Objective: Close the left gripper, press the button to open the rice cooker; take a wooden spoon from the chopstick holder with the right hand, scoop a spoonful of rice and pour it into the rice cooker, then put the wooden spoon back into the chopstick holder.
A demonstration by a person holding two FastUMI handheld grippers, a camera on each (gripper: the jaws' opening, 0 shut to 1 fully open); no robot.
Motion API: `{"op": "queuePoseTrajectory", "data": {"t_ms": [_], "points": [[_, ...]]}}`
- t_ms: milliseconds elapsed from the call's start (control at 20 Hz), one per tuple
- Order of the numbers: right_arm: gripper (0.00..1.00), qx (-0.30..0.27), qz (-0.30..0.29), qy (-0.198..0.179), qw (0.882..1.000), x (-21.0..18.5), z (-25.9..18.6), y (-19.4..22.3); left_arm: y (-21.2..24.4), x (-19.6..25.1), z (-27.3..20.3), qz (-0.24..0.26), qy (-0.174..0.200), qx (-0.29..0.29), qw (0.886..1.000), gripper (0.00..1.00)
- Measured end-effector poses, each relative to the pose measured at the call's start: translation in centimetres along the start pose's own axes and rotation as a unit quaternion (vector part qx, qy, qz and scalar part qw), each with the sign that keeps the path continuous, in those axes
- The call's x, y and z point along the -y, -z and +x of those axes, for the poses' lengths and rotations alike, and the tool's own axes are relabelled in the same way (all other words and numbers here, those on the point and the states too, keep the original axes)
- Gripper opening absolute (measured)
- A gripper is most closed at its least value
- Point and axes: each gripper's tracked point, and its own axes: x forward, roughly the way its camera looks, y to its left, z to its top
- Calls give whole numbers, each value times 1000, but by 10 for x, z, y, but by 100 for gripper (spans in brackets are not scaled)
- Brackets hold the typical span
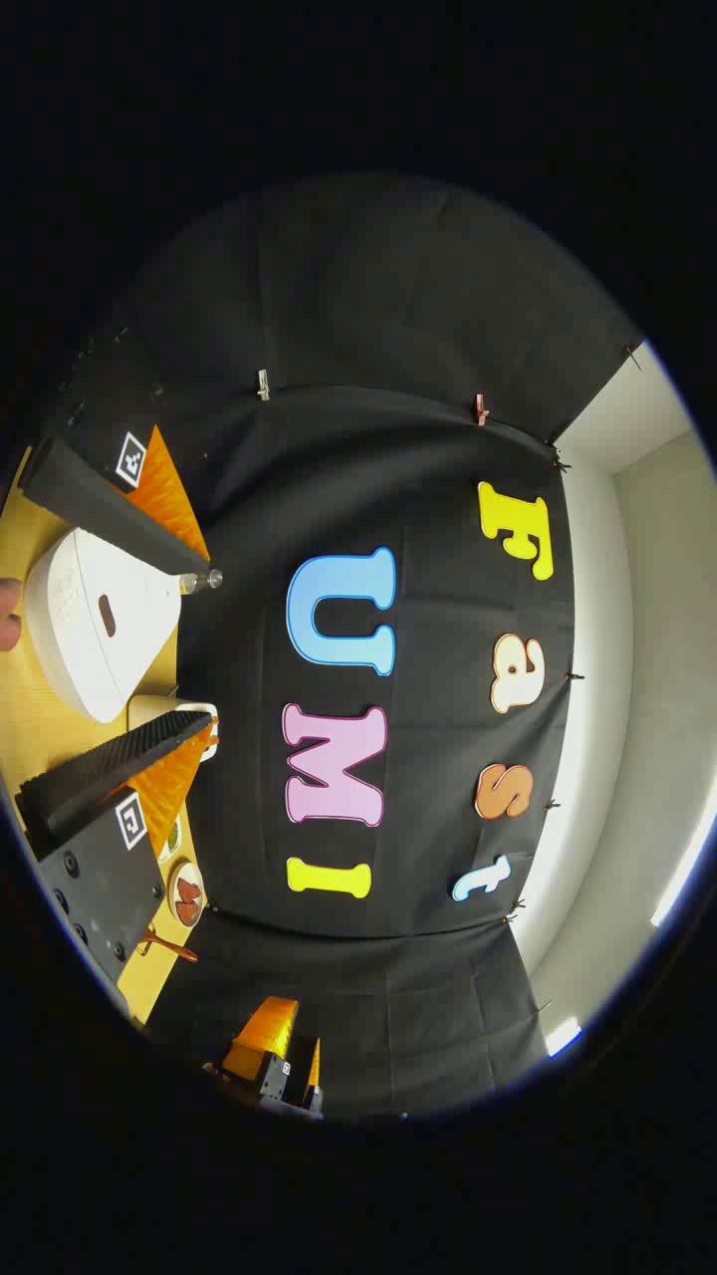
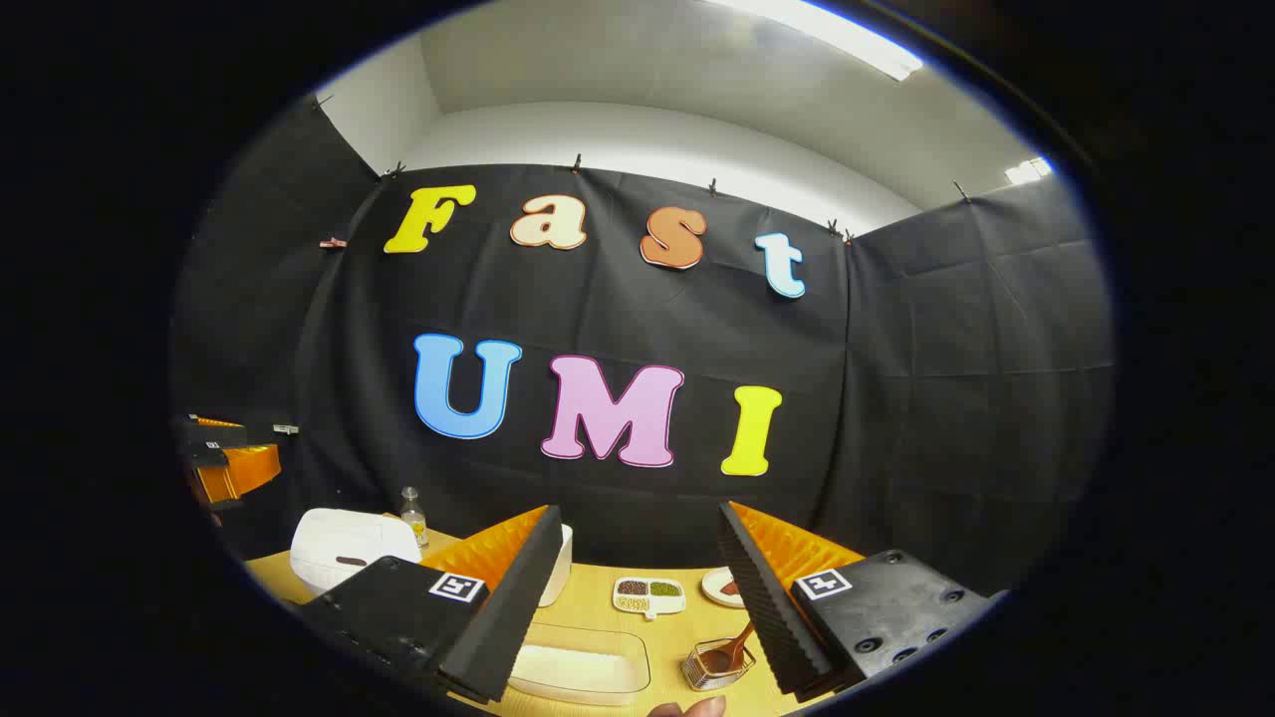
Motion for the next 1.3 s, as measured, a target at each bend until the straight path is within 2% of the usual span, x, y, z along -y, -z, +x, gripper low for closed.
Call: {"op": "queuePoseTrajectory", "data": {"t_ms": [850, 1100, 1150, 1300], "points": [[97, -5, -2, 13, 1000, 11, 5, 6, 6, 4, 11, 4, 4, -4, 1000, 95], [97, -7, -5, 13, 1000, 8, 7, 8, 3, 8, 16, 4, 29, 1, 1000, 96], [97, -7, -7, 14, 1000, 8, 7, 9, 1, 6, 17, 3, 32, 4, 999, 88], [97, -9, -9, 16, 1000, 8, 9, 11, 12, 3, 30, -9, 62, -22, 998, 31]]}}
